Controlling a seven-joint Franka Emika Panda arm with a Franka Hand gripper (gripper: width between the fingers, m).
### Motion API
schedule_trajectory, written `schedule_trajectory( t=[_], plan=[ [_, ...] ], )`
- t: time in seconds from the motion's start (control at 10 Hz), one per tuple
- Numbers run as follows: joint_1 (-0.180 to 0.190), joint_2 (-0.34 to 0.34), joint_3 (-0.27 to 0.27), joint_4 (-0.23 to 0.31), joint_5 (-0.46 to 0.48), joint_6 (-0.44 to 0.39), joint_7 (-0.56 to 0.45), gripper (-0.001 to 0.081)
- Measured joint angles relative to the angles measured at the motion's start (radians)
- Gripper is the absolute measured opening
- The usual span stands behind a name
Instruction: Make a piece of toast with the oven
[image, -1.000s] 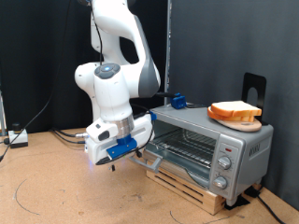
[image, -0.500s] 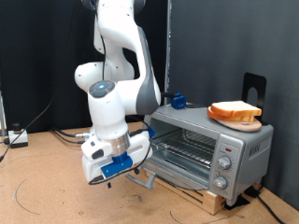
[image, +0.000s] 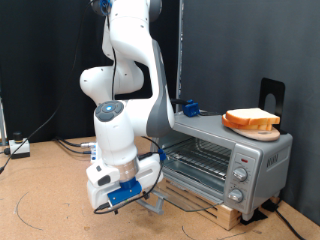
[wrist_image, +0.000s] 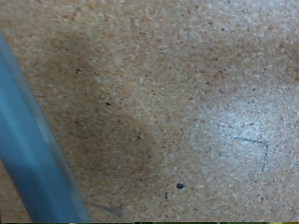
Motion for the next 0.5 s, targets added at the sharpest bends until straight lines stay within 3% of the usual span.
schedule_trajectory(
  t=[0.5],
  plan=[
    [-0.008,0.083,0.000,0.017,0.009,0.015,0.000,0.0809]
  ],
)
